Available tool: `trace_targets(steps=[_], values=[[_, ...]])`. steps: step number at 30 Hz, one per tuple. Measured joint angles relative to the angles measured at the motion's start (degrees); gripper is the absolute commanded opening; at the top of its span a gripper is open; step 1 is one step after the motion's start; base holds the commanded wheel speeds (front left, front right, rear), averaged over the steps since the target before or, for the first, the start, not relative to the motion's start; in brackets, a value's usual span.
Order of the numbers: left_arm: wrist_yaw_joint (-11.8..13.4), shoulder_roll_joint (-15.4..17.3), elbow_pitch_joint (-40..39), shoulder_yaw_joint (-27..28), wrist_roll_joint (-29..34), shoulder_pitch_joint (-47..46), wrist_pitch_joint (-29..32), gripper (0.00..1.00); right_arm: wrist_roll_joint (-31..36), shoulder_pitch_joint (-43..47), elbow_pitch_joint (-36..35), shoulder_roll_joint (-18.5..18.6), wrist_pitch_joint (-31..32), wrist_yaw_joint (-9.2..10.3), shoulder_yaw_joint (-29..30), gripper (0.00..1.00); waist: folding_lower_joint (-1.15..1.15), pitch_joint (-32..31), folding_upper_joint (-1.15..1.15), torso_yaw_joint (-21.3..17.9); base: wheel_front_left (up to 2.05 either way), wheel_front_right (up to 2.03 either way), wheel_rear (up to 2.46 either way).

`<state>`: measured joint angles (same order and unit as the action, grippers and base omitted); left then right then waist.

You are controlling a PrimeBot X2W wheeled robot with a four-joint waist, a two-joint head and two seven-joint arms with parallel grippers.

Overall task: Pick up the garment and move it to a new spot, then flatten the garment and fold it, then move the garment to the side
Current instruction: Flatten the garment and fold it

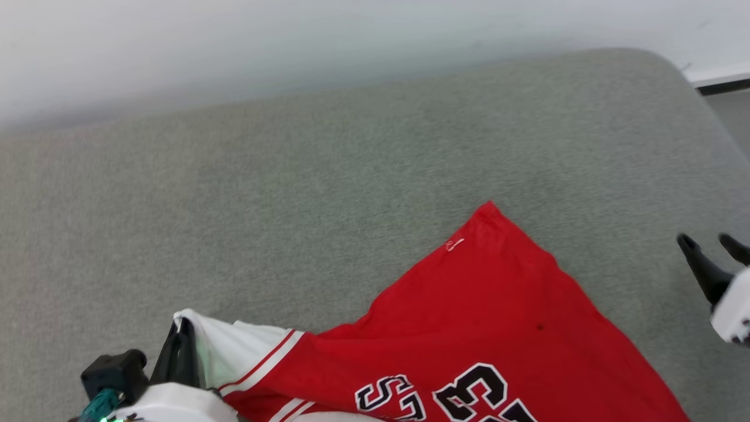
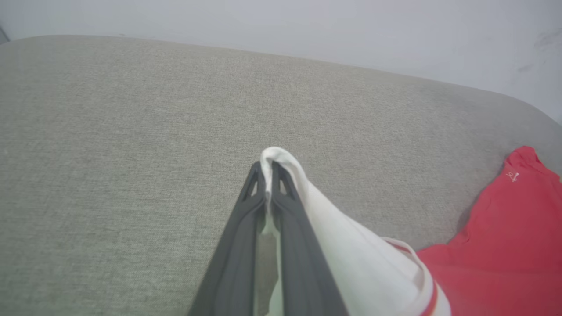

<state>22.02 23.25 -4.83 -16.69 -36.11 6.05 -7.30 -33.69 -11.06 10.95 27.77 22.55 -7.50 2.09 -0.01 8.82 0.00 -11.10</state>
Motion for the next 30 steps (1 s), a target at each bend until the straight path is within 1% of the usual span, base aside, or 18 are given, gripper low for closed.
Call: trace_targets(steps=[2,4,8,11,14,17,19,24,25,26,27,30], values=[[0.2,0.0,-0.9,-0.8,0.8,-1.3,0.2,0.0,-1.0,-3.7,1.6,-0.1,-0.1,0.0,-2.3,1.0,0.0,1.4,0.0,0.9,0.0,0.0,0.0],[0.2,-0.3,-1.7,-1.6,1.4,-2.3,0.6,0.0,-1.8,-7.2,2.8,0.2,2.3,0.0,-5.5,1.0,0.01,2.7,0.0,1.9,0.0,0.0,0.0],[-0.1,-0.7,-2.8,-3.2,2.8,-6.0,0.9,0.0,-3.9,-14.1,5.4,0.7,12.5,0.0,-11.0,1.0,0.01,5.6,0.0,4.2,0.0,0.0,0.0],[-0.7,-1.5,-3.1,-4.2,3.8,-8.3,0.2,0.0,-4.3,-19.0,7.6,0.5,20.7,0.0,-13.5,1.0,0.01,7.6,0.0,6.1,0.0,0.0,0.0],[-1.3,-2.4,-3.1,-5.4,4.5,-10.3,-0.2,0.0,-4.9,-22.4,8.7,-0.4,26.0,0.0,-15.9,1.0,0.02,9.4,0.0,8.0,0.0,0.0,0.0],[-1.6,-3.1,-2.9,-6.4,5.0,-11.9,-0.5,0.0,-4.7,-25.1,9.5,-0.8,28.4,0.0,-18.1,1.0,0.01,11.0,0.0,9.6,0.0,0.0,0.0],[-1.9,-3.7,-2.7,-6.9,5.2,-12.7,-0.8,0.0,-4.6,-26.7,10.2,-1.0,28.8,0.0,-19.1,1.0,0.01,12.2,0.0,10.4,0.0,0.0,0.0],[-2.4,-4.4,-1.2,-7.4,5.2,-14.0,-1.7,0.0,-5.2,-28.9,14.2,-0.7,32.4,0.0,-20.7,1.0,0.01,13.8,0.0,12.4,0.0,0.0,0.0],[-2.5,-4.5,-1.0,-7.4,5.2,-14.1,-2.0,0.0,-5.3,-29.3,14.7,-0.7,33.2,0.0,-21.0,0.47,0.01,13.9,0.0,12.7,0.0,0.0,0.0],[-2.7,-4.4,-0.7,-7.3,5.2,-14.3,-2.1,0.0,-5.8,-29.6,15.0,-0.7,33.9,0.0,-21.1,0.25,0.01,14.0,0.0,12.9,0.0,0.0,0.0],[-2.7,-4.4,-0.5,-7.3,5.2,-14.3,-2.3,0.0,-6.2,-29.7,15.2,-0.6,34.2,0.0,-21.3,0.0,0.01,13.9,0.0,13.0,0.0,0.0,0.0],[-2.7,-4.4,0.0,-7.2,5.1,-14.3,-2.6,0.0,-6.8,-29.8,15.5,-0.6,34.5,0.0,-22.3,0.0,0.01,13.4,0.0,13.0,0.0,0.0,0.0]])
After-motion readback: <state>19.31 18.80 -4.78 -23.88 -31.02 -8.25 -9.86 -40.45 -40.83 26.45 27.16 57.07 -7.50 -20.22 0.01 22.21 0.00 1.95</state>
